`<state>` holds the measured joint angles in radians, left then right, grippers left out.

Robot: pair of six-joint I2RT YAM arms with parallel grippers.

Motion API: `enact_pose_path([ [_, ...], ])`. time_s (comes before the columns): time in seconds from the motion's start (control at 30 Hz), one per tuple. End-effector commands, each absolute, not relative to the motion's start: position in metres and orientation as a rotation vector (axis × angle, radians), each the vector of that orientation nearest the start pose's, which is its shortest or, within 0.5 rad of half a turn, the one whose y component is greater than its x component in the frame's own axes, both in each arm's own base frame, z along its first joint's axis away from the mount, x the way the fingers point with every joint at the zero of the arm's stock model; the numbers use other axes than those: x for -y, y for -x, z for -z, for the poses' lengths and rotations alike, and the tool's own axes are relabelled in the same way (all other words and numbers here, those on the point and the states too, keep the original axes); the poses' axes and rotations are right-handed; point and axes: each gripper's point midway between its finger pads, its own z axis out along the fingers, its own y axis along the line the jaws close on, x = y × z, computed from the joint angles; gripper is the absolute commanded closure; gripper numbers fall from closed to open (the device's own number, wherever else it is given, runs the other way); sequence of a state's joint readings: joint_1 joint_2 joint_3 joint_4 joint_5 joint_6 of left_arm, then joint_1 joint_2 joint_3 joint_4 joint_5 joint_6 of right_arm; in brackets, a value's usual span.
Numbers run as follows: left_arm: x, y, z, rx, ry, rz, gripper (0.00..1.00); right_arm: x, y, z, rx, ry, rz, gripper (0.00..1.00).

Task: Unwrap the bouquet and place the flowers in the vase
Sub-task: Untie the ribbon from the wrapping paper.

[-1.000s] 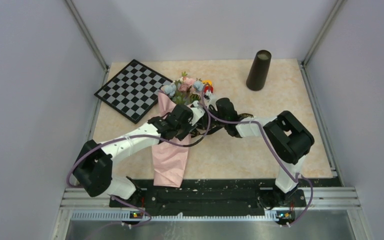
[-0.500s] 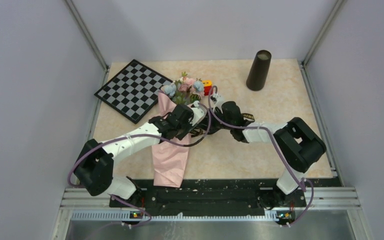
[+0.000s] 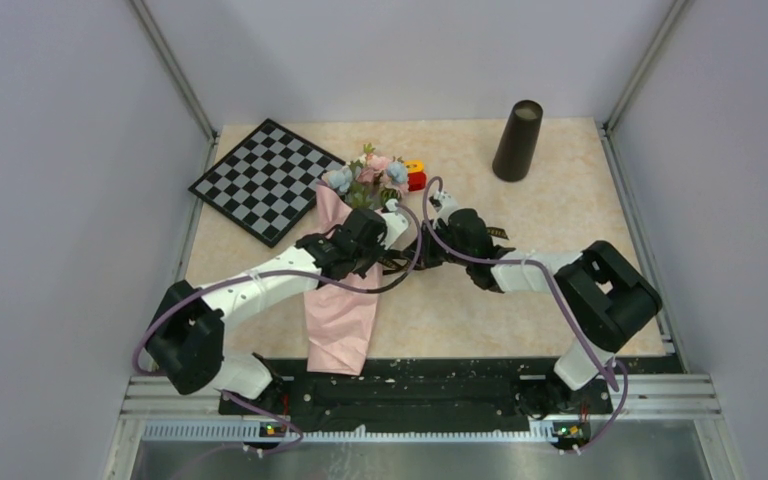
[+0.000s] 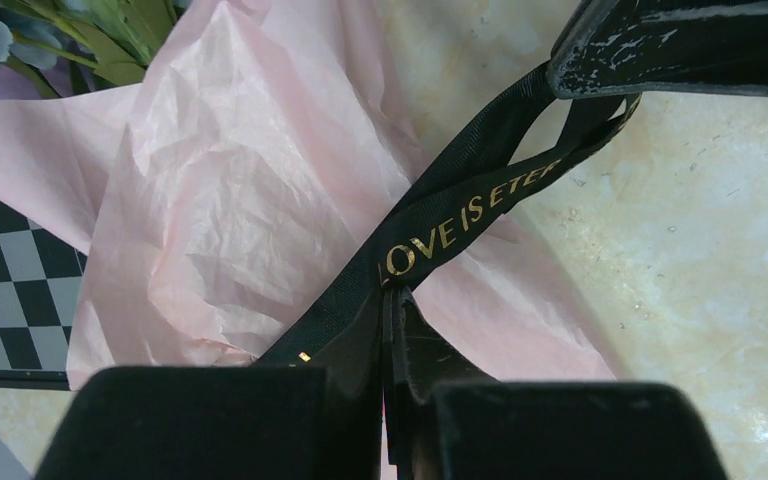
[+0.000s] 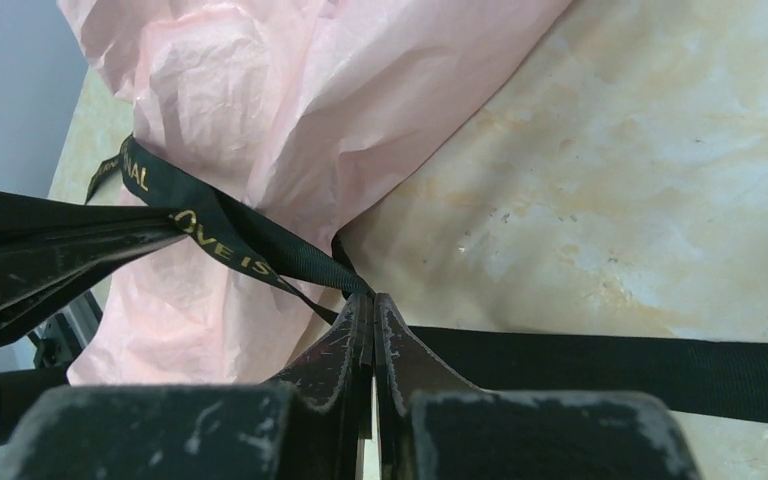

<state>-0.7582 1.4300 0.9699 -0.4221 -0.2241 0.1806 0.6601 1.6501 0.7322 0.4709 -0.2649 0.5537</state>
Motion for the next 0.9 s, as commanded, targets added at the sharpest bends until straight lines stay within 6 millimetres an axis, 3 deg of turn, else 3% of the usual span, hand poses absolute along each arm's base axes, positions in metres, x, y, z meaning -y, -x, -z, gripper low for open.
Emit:
enact_pose_path([
  [0.0,0.215,-0.295,-0.136,-2.104,-0.898,0.034,1.00,-0.322,-0.305,-0.102,-2.070,0.291,-1.010,1.00],
  [0.37,0.193,-0.296,-0.152,-2.111,-0.639,-0.001,1.00,-0.310,-0.309,-0.099,-2.061,0.234,-0.951,1.00],
  [0.57,0.185,-0.291,-0.150,-2.139,-0.459,0.064,1.00,-0.303,-0.309,-0.093,-2.080,0.202,-0.911,1.00],
  [0.87,0.156,-0.289,-0.150,-2.185,-0.260,0.172,1.00,-0.296,-0.308,-0.089,-2.088,0.182,-0.883,1.00],
])
